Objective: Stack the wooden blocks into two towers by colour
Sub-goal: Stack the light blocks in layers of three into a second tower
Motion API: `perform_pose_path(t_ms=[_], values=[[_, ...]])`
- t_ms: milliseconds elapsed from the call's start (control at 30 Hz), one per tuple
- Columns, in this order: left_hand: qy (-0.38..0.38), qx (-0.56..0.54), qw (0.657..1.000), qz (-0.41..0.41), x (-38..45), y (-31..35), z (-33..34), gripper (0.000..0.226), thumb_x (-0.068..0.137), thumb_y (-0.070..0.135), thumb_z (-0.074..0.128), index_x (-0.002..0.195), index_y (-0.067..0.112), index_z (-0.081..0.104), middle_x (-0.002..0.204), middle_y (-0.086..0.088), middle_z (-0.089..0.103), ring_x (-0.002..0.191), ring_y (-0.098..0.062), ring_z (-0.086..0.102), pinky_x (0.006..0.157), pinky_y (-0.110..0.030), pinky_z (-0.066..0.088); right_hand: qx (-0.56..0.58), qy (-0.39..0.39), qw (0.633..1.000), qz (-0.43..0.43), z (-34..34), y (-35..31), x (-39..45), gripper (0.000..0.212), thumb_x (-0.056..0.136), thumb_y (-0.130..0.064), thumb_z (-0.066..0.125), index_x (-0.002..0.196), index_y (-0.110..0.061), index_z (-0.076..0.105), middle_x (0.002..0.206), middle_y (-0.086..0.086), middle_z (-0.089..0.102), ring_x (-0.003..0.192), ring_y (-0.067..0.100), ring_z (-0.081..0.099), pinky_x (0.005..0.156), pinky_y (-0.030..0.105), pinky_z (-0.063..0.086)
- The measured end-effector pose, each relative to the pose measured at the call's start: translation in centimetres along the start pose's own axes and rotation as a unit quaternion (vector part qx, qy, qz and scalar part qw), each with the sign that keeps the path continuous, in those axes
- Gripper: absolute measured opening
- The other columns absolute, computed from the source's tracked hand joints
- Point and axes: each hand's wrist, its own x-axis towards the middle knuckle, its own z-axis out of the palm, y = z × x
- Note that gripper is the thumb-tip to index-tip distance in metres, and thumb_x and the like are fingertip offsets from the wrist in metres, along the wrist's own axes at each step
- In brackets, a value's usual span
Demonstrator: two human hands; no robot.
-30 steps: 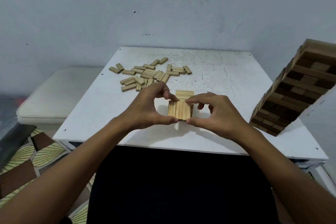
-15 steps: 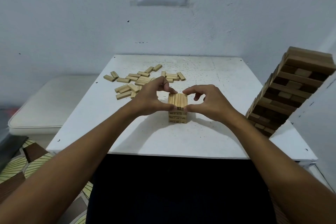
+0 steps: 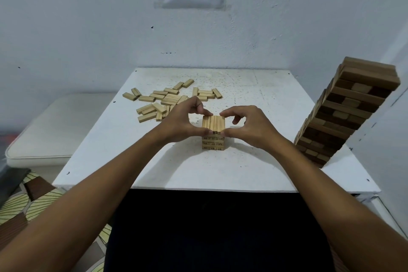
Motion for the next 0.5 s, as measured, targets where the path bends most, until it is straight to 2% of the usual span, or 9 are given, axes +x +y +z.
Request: perform_pose_path(t_ms=[367,500], values=[[-0.007,0.003,1.000,0.001,0.04,0.17,0.02,0.046,0.067,0.012,0.087,0.086,0.021,0.046,0.110,0.002,0.070,0.113,-0.013,0.059,0.078,-0.001,0.040,-0.002,-0.004,1.000,0.006,-0.02,-0.07,-0.10,0.041,0.072,-0.019,0.081,0.112,-0.020,0.070,0.104,-0.013,0.067,0.088,0.009,0.058,0.077,0.016,0.043],[-0.007,0.006,1.000,0.000,0.05,0.21,-0.02,0.046,0.067,0.012,0.087,0.087,0.021,0.047,0.110,0.001,0.070,0.112,-0.011,0.060,0.078,-0.001,0.039,-0.001,-0.006,1.000,0.004,0.00,-0.06,-0.12,0.041,0.073,-0.019,0.081,0.112,-0.021,0.070,0.106,-0.013,0.067,0.089,0.008,0.058,0.079,0.021,0.045]])
